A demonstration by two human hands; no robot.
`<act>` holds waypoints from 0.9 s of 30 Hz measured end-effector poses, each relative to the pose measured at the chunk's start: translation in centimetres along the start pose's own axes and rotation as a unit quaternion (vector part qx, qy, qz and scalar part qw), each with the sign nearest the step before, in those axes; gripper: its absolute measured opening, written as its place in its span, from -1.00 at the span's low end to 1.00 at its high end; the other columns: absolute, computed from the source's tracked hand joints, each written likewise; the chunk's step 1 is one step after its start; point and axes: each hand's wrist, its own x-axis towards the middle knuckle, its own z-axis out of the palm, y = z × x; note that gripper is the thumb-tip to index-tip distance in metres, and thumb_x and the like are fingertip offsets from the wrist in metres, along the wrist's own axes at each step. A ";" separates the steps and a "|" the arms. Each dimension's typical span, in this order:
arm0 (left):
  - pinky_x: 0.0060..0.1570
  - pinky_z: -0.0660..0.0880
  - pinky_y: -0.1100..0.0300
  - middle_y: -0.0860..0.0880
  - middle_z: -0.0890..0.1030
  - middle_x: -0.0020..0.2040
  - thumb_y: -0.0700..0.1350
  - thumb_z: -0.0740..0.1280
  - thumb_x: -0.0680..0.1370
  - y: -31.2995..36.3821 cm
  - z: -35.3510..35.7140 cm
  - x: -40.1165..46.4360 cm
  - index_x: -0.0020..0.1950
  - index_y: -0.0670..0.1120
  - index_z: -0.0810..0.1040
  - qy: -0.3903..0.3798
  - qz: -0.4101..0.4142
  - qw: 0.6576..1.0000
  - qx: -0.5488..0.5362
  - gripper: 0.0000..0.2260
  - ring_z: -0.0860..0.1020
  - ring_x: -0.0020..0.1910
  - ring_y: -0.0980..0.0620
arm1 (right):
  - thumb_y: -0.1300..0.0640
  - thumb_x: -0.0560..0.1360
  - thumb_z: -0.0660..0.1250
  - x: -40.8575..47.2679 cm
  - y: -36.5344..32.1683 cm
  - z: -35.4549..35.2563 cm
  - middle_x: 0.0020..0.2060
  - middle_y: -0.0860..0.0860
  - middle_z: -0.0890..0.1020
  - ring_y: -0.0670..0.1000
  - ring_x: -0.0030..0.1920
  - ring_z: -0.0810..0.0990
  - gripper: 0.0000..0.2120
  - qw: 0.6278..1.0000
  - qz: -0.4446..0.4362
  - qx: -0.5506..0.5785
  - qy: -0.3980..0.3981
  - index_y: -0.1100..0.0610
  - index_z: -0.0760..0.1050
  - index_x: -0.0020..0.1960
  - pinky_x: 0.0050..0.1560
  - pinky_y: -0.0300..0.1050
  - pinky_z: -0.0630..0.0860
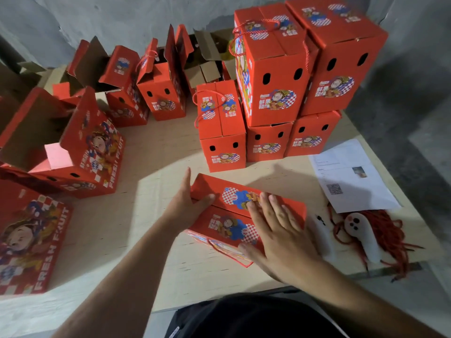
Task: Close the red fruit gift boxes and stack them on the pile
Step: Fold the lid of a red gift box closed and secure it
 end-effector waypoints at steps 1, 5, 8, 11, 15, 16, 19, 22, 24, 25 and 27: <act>-0.01 0.67 0.08 0.03 0.65 0.27 0.18 0.52 0.50 -0.4 -0.2 0.1 0.63 0.14 0.23 0.004 -0.004 0.999 -0.044 -0.22 0.71 0.05 0.02 | -0.57 0.47 -0.39 0.1 0.1 0.1 0.60 0.06 -0.45 0.06 0.60 -0.48 -0.06 1.000 0.000 0.001 0.002 -0.01 -0.42 0.64 0.63 0.11 -0.31; -0.14 0.70 0.15 0.03 0.76 0.05 0.22 0.53 0.44 -1.0 -0.3 0.3 0.23 0.08 0.62 -0.015 -0.013 0.996 -0.092 -0.56 0.75 -0.04 0.00 | -0.61 0.48 -0.17 1.8 1.6 -0.6 0.68 -0.01 -0.18 0.11 0.66 -0.15 -0.10 0.999 -0.006 0.029 0.021 -0.16 -0.18 0.67 0.59 0.15 -0.01; -0.11 0.64 0.17 0.10 0.74 -0.02 0.24 0.47 0.53 -1.2 0.2 -0.5 0.21 0.05 0.65 0.101 0.027 0.994 -0.017 -0.64 0.73 -0.02 0.03 | -0.59 0.45 0.04 4.0 3.3 -1.8 0.44 -0.04 0.36 0.14 0.39 0.43 -0.17 0.996 0.009 0.003 0.089 -0.10 0.19 0.53 0.32 0.09 0.37; 0.01 0.53 0.18 0.11 0.60 0.20 0.19 0.33 0.61 -1.8 1.4 -2.8 0.34 0.06 0.53 0.293 0.099 0.950 0.045 -0.64 0.59 0.15 0.08 | -0.73 0.31 -0.06 5.8 4.3 -2.4 0.16 -0.10 0.60 0.02 0.04 0.62 -0.13 0.996 0.074 0.007 0.049 -0.11 0.32 0.31 -0.07 -0.07 0.48; 0.36 0.49 -0.13 -0.06 0.43 0.42 0.24 0.45 0.52 -1.9 6.0 -6.8 0.54 0.02 0.28 0.273 -0.103 0.944 -0.154 -0.31 0.49 0.38 -0.06 | -0.83 0.13 -0.07 6.4 4.1 -2.0 -0.19 -0.20 0.59 -0.09 -0.31 0.54 -0.13 0.992 0.114 0.043 0.044 -0.12 0.33 -0.03 -0.36 -0.21 0.31; 0.29 0.56 -0.12 -0.03 0.51 0.39 0.24 0.47 0.52 -1.5 7.1 -7.4 0.50 0.07 0.30 0.202 -0.129 0.943 -0.231 -0.35 0.56 0.33 -0.03 | -0.84 0.09 -0.07 6.4 3.8 -1.9 -0.24 -0.20 0.57 -0.09 -0.33 0.53 -0.12 0.989 0.133 0.052 0.046 -0.11 0.35 -0.07 -0.36 -0.21 0.32; 0.06 0.66 -0.07 -0.09 0.70 0.20 0.06 0.41 0.63 -0.5 7.8 -6.2 0.35 0.03 0.45 0.093 -0.074 0.945 -0.304 -0.66 0.70 0.15 -0.07 | -0.85 0.08 -0.05 6.4 2.7 -1.4 -0.38 -0.20 0.48 -0.14 -0.43 0.40 -0.07 0.984 0.155 0.074 0.055 -0.09 0.47 -0.06 -0.39 -0.23 0.24; -0.02 0.67 0.09 -0.12 0.74 0.05 -0.07 0.35 0.69 0.9 6.2 -2.9 0.23 -0.11 0.59 0.090 0.010 0.960 -0.265 -0.83 0.72 0.02 -0.01 | -0.79 0.17 0.06 5.8 2.0 -1.0 -0.23 -0.17 0.69 -0.05 -0.24 0.62 -0.14 0.958 0.176 0.225 -0.041 -0.19 0.62 0.06 -0.16 -0.11 0.55; -0.14 0.62 0.25 -0.02 0.71 0.04 -0.05 0.41 0.65 1.5 5.7 -1.9 0.26 -0.05 0.58 0.090 0.013 0.975 -0.205 -0.80 0.71 -0.07 0.15 | -0.62 0.34 0.25 4.7 1.2 -0.9 -0.10 -0.18 0.74 -0.05 -0.03 0.69 -0.35 0.895 0.188 0.391 -0.103 -0.15 0.66 0.10 0.05 -0.11 0.58; -0.11 0.64 0.21 0.00 0.69 0.06 0.02 0.45 0.62 1.4 5.7 -1.8 0.30 -0.03 0.55 0.098 -0.004 0.984 -0.152 -0.70 0.70 -0.06 0.14 | -0.48 0.44 0.35 4.1 0.8 -0.6 -0.07 -0.20 0.74 -0.10 0.01 0.69 -0.49 0.861 0.192 0.460 -0.101 -0.11 0.66 0.11 0.02 -0.21 0.56; -0.06 0.66 0.03 0.00 0.69 0.01 0.16 0.50 0.55 1.0 5.7 -2.4 0.26 0.00 0.55 0.122 -0.060 0.989 -0.059 -0.61 0.70 -0.06 0.04 | -0.12 0.53 0.49 3.2 -0.1 0.1 -0.11 -0.20 0.75 -0.19 -0.06 0.70 -0.77 0.802 0.201 0.562 -0.014 -0.01 0.65 0.08 -0.16 -0.43 0.50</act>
